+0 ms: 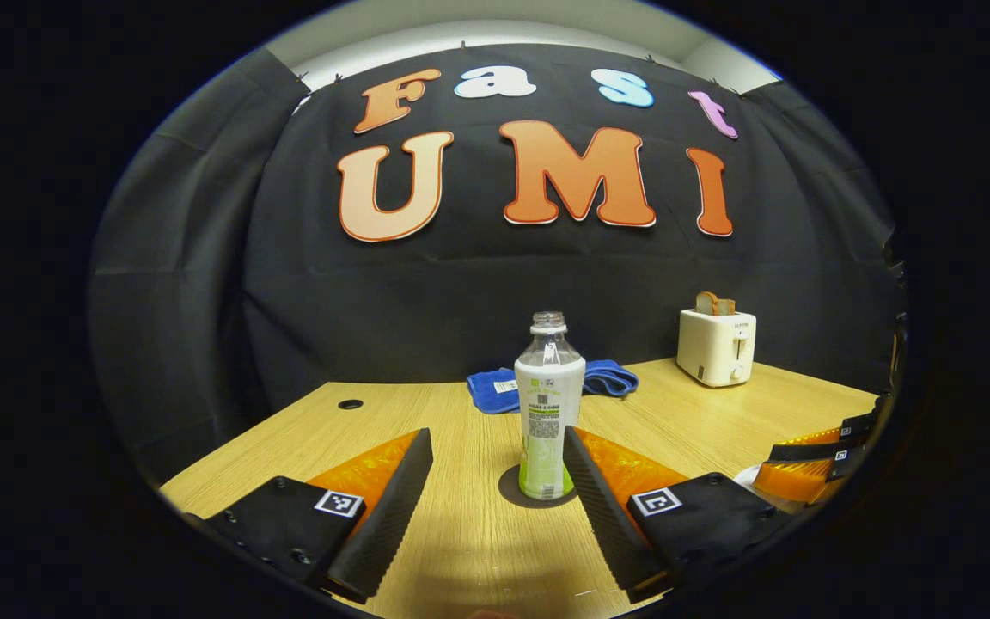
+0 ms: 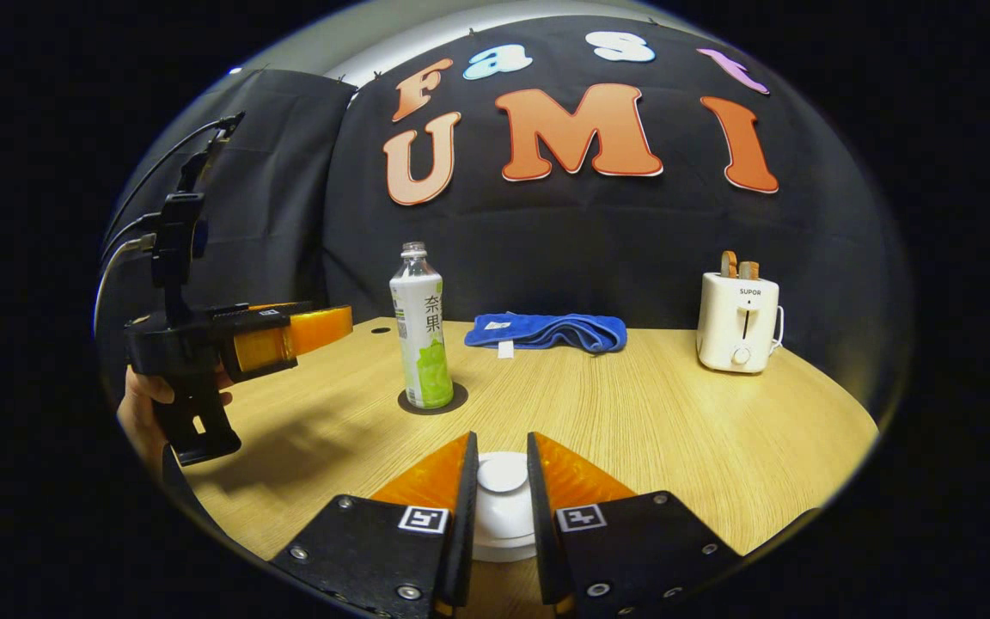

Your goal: Open the teacup lid with one hand, grasp the water bottle and pour water into the teacup with the other hand; after pouring, place the water bottle on the coaster and then close the teacup lid.

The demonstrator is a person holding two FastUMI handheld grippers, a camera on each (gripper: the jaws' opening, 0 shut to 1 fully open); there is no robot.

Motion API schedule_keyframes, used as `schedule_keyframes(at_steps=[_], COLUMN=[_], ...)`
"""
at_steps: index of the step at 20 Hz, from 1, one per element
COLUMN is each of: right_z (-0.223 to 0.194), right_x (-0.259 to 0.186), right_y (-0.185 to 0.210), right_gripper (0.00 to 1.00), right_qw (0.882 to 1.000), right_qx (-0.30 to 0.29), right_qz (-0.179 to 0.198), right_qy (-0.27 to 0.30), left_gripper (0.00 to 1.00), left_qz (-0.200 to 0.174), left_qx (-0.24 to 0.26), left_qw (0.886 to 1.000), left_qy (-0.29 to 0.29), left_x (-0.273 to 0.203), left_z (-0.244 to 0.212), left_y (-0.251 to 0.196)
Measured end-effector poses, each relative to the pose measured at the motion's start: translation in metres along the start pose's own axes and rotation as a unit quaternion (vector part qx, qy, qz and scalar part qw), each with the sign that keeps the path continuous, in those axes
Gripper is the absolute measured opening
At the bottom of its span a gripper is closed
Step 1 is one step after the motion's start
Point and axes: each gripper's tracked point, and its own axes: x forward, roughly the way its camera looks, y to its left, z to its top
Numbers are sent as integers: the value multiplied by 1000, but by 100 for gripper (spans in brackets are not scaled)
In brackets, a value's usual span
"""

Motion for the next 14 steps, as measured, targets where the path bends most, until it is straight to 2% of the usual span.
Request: schedule_keyframes(at_steps=[3,5,11,14], right_z=[21,36,84,105], right_x=[-5,-9,-24,-32], right_y=[-1,-9,-30,-38], right_gripper=[50,57,74,78], right_qw=[1000,999,994,991], right_qx=[6,7,3,4], right_qz=[-3,-16,-55,-71], right_qy=[-25,-41,-91,-116], left_gripper=[97,98,97,97], left_qz=[2,7,29,40], left_qx=[-8,-16,-34,-36], left_qw=[1000,1000,998,997], left_qy=[-9,-14,-33,-46], left_x=[-6,-11,-31,-43], left_z=[10,16,40,50], left_y=[4,8,30,42])
